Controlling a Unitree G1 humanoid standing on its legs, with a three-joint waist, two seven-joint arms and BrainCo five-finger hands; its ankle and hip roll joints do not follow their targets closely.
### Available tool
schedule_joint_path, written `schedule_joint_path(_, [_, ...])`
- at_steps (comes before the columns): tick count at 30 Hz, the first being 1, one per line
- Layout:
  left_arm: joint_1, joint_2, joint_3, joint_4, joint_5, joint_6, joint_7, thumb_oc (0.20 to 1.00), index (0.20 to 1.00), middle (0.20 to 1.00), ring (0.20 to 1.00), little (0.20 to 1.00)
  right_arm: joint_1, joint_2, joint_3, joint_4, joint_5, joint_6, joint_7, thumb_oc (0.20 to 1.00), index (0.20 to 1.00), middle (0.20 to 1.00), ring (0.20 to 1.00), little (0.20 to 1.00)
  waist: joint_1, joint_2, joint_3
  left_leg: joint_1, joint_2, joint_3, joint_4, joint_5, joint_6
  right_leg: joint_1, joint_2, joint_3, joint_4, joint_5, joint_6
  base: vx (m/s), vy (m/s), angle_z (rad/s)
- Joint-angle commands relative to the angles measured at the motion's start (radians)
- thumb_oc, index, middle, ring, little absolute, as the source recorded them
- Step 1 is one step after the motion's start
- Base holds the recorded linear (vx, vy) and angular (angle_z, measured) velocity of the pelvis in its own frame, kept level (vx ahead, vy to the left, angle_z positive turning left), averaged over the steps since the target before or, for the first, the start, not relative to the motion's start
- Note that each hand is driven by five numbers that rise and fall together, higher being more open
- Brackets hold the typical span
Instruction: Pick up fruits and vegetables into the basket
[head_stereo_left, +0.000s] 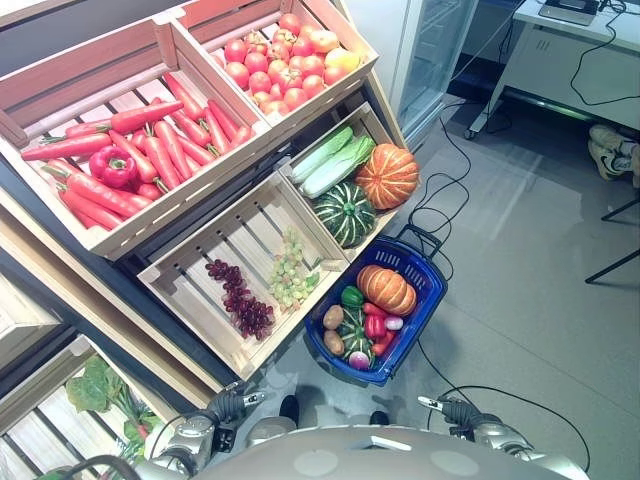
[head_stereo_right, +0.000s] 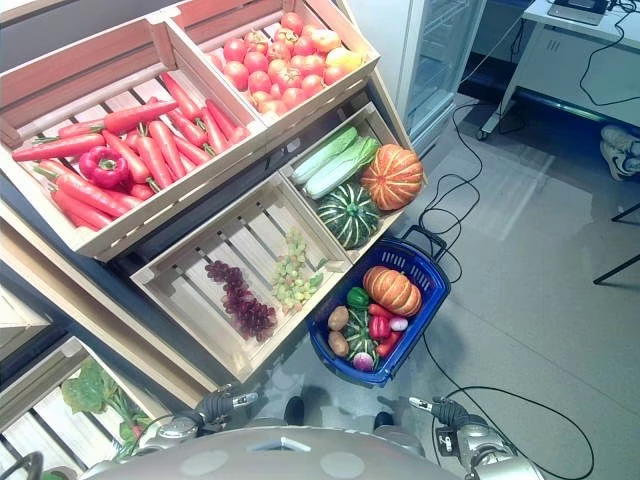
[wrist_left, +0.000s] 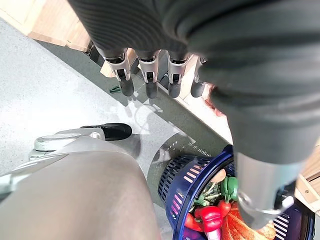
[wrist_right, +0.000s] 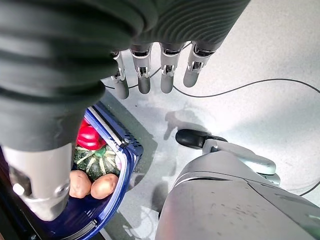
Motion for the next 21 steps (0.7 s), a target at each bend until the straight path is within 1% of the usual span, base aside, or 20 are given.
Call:
schedule_joint_path(1, [-0.050,0.018,0.008,0.054,0.028,0.015,-0.016,1.000,1.000,1.000,1.000,1.000,-0.030,0.018,0.002,0.023,0.017,-0.025,-0.003,1.000,1.000,1.000,1.000,1.000,0.010,-0.036,0.022,0.001,-0.004,0.070,0.006,-0.031,0.033,-0.031,-0.100,-0.026,0.008,0.081,0.064,0.00,0.000,0.00])
schedule_joint_path(5, [-0.052,0.016,0.008,0.058,0.002,0.007,-0.027,1.000,1.000,1.000,1.000,1.000,-0.031,0.019,0.003,0.026,0.015,-0.024,-0.001,1.000,1.000,1.000,1.000,1.000,0.008,-0.035,0.024,0.002,-0.003,0.071,0.006,-0.032,0.033,-0.032,-0.099,-0.024,0.009,0.081,0.064,0.00,0.000,0.00])
schedule_joint_path(9, [-0.052,0.016,0.012,0.055,0.005,0.005,-0.025,1.000,1.000,1.000,1.000,1.000,-0.029,0.020,0.002,0.026,0.011,-0.022,-0.002,1.000,1.000,1.000,1.000,1.000,0.007,-0.035,0.023,0.003,-0.004,0.070,0.006,-0.032,0.033,-0.031,-0.100,-0.025,0.009,0.081,0.064,0.00,0.000,0.00])
schedule_joint_path(14, [-0.051,0.019,0.016,0.052,0.009,-0.024,-0.005,1.000,1.000,1.000,1.000,1.000,-0.028,0.019,-0.001,0.030,0.012,-0.025,-0.002,1.000,1.000,1.000,1.000,1.000,0.008,-0.034,0.022,0.005,-0.006,0.069,0.006,-0.033,0.034,-0.030,-0.101,-0.023,0.010,0.079,0.064,0.00,0.000,0.00])
schedule_joint_path(21, [-0.053,0.020,0.011,0.048,0.016,-0.026,0.002,1.000,1.000,1.000,1.000,1.000,-0.029,0.018,0.001,0.029,0.018,-0.024,-0.004,1.000,1.000,1.000,1.000,1.000,0.008,-0.033,0.024,0.008,-0.006,0.068,0.006,-0.034,0.035,-0.028,-0.101,-0.022,0.012,0.078,0.064,0.00,0.000,0.00])
